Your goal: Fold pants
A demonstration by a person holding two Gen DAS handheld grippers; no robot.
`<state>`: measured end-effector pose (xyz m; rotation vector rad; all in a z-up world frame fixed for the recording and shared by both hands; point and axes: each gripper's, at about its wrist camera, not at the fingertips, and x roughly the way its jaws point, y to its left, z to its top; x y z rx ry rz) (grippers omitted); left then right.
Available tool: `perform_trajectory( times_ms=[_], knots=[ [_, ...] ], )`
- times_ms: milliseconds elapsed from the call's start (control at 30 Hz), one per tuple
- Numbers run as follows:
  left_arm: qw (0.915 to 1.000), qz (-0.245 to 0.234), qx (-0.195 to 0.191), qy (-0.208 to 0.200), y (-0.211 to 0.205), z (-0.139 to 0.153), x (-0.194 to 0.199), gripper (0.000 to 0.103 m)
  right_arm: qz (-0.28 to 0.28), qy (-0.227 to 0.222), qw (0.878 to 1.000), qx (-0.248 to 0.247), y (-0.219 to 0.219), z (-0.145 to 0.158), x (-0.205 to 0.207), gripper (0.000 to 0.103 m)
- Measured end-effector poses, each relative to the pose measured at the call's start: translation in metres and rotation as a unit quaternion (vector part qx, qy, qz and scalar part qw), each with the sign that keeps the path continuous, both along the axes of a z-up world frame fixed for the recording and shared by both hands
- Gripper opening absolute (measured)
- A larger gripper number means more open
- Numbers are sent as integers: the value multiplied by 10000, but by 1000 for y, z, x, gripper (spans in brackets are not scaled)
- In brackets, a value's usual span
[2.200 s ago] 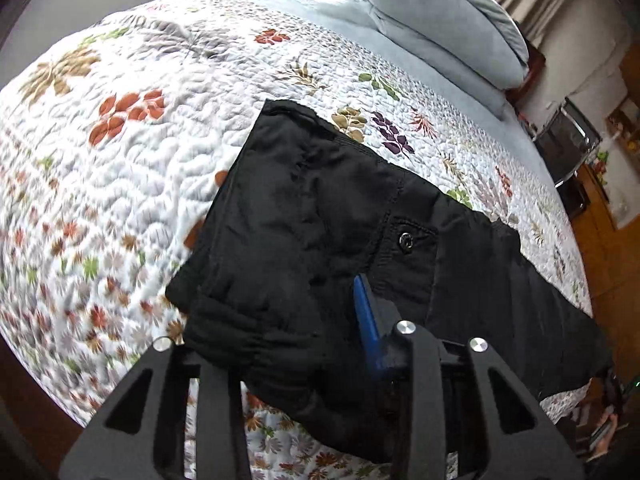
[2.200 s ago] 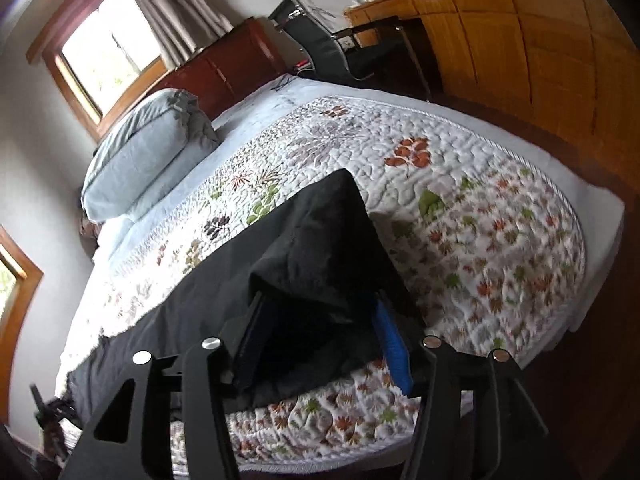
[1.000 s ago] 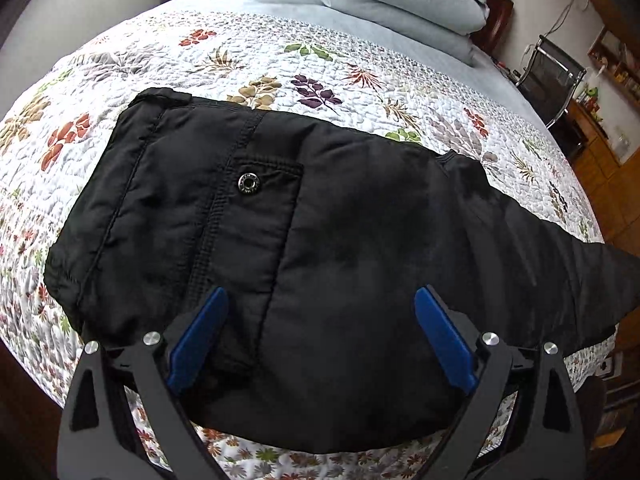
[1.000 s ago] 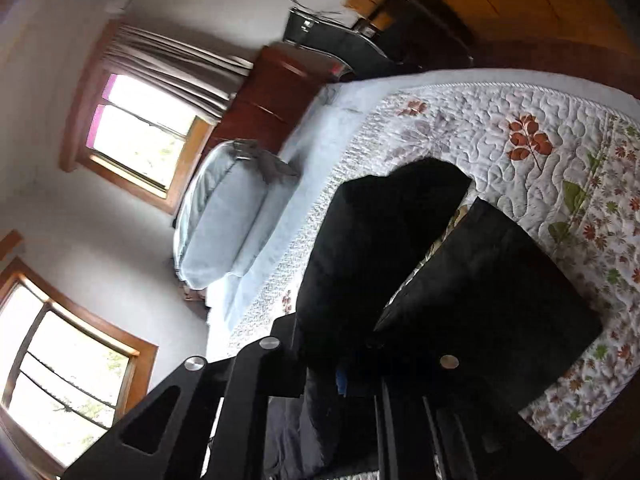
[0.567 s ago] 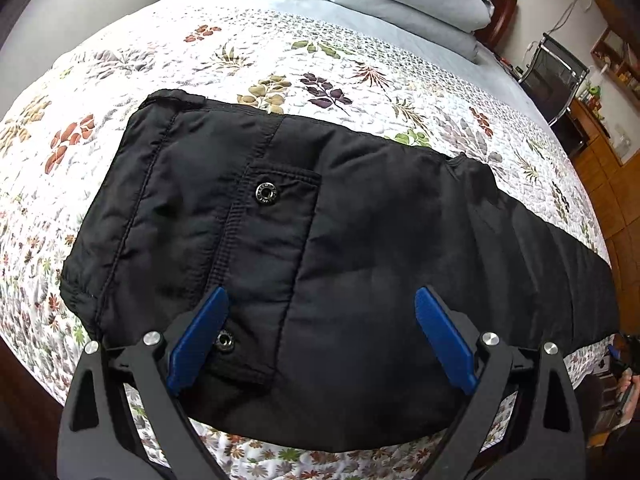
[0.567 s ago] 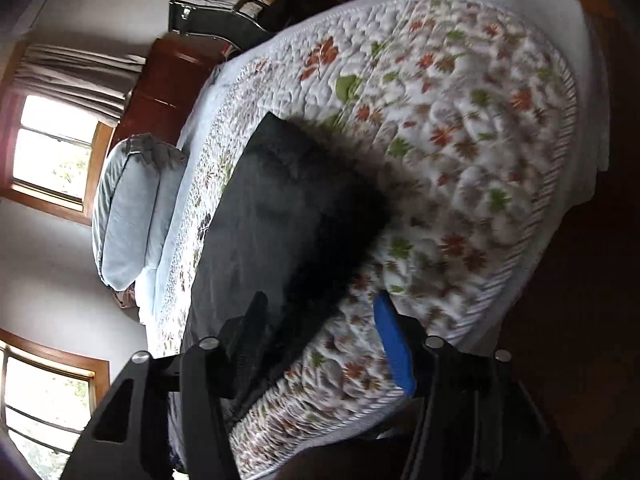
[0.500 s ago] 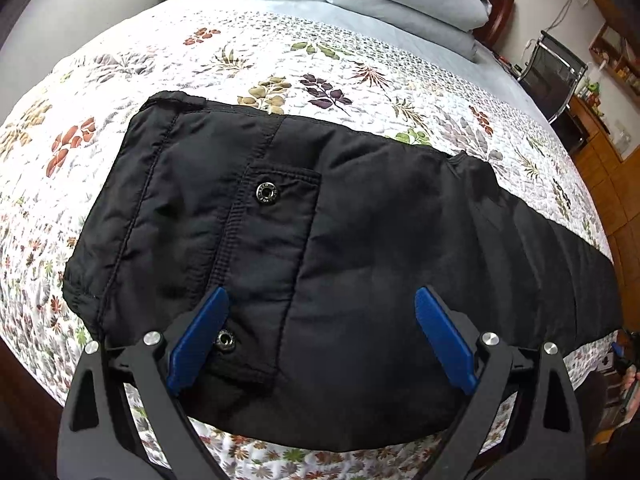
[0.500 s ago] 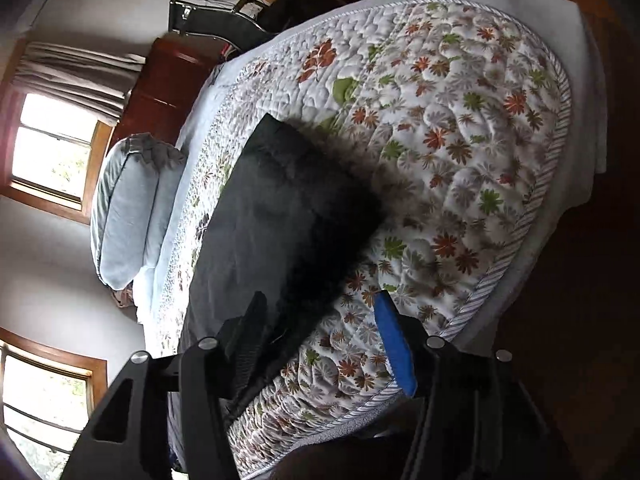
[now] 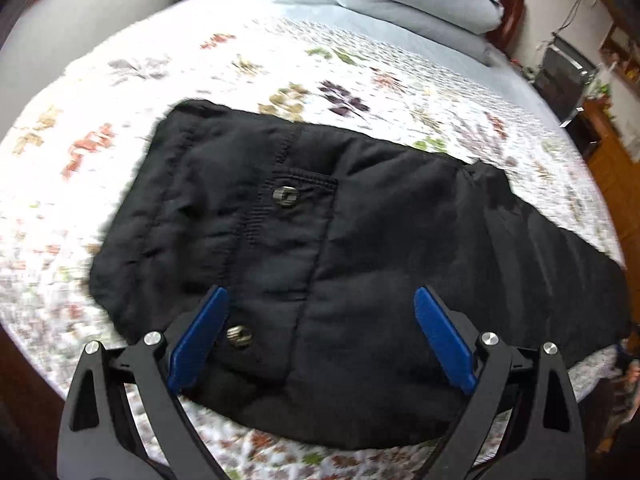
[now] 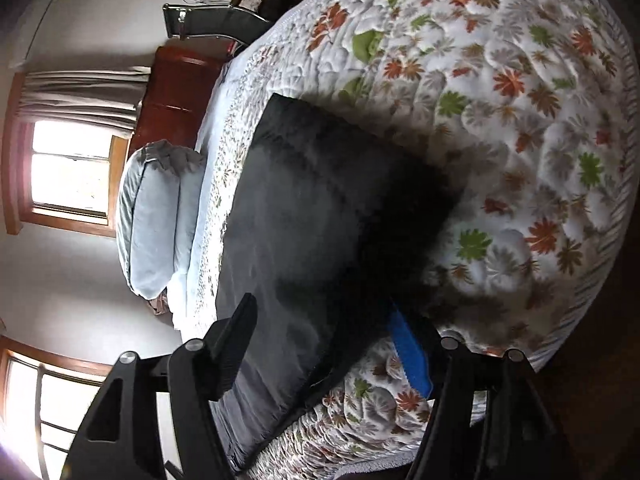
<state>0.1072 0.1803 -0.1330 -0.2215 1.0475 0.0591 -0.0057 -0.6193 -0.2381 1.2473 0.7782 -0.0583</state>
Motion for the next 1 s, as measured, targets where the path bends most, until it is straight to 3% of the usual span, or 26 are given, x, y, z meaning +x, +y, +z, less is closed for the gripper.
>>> perform_trajectory(
  times_ms=[67, 167, 300, 367, 600, 667, 867, 1000],
  knots=[
    [9998, 28, -109, -147, 2, 7, -7, 94, -69, -49, 9999, 105, 0, -2, 2, 64],
    [9993, 160, -259, -228, 7, 12, -17, 94, -51, -59, 10000, 36, -2, -1, 6, 42],
    [9992, 293, -177, -184, 13, 6, -25, 94, -33, -297, 9996, 23, -1, 4, 6, 20],
    [9994, 303, -87, -140, 13, 2, -25, 94, 21, -540, 9985, -43, 0, 14, 4, 15],
    [9991, 226, 356, -87, 1, -5, -22, 97, 319, -920, 9926, -719, 12, 55, 12, 11],
    [9990, 225, 373, -120, 0, -4, -23, 97, 340, -852, 9919, -878, 15, 61, 17, 11],
    [9990, 324, 90, -304, 2, 5, -32, 97, 97, -678, 9968, -409, -2, 37, 10, 10],
    [9993, 234, 78, -269, -2, 0, -30, 97, -46, -623, 9968, -507, -6, 38, 8, 9]
  ],
)
